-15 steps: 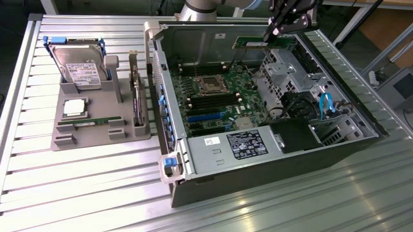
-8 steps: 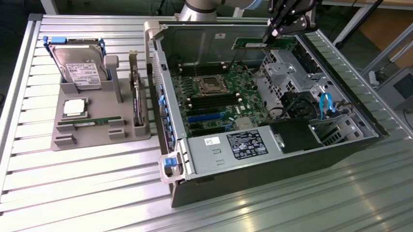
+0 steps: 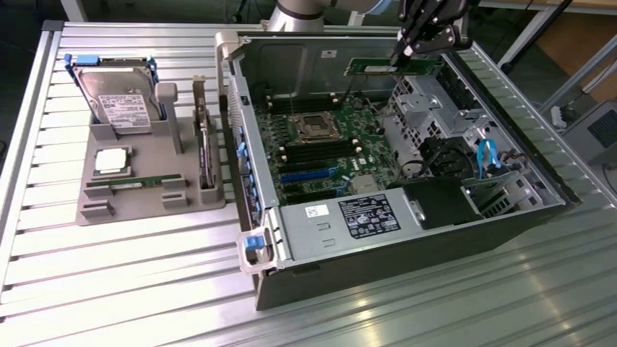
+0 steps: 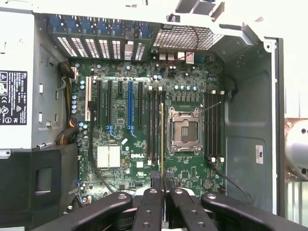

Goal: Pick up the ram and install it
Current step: 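Insert the ram into the slot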

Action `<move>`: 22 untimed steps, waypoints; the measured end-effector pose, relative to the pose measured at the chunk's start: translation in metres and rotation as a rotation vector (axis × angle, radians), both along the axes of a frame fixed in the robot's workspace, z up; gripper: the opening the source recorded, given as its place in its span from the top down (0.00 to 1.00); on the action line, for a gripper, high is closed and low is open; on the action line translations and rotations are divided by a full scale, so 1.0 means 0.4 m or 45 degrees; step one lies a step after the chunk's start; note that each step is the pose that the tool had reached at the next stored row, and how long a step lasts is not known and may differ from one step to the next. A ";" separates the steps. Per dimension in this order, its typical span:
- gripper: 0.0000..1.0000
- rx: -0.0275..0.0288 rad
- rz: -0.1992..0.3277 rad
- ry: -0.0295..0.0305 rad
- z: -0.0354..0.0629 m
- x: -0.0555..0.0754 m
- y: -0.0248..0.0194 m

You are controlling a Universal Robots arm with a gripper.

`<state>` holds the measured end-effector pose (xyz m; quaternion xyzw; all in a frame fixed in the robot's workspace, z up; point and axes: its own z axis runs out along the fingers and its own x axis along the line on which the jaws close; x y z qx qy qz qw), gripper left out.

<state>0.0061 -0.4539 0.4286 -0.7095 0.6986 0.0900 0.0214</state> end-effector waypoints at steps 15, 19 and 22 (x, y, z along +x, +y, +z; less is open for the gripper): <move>0.88 0.0000 0.000 0.0000 -0.012 -0.010 0.000; 0.88 -0.0001 0.000 0.0000 -0.017 -0.012 0.000; 0.88 0.0000 0.000 0.0000 -0.022 -0.012 0.000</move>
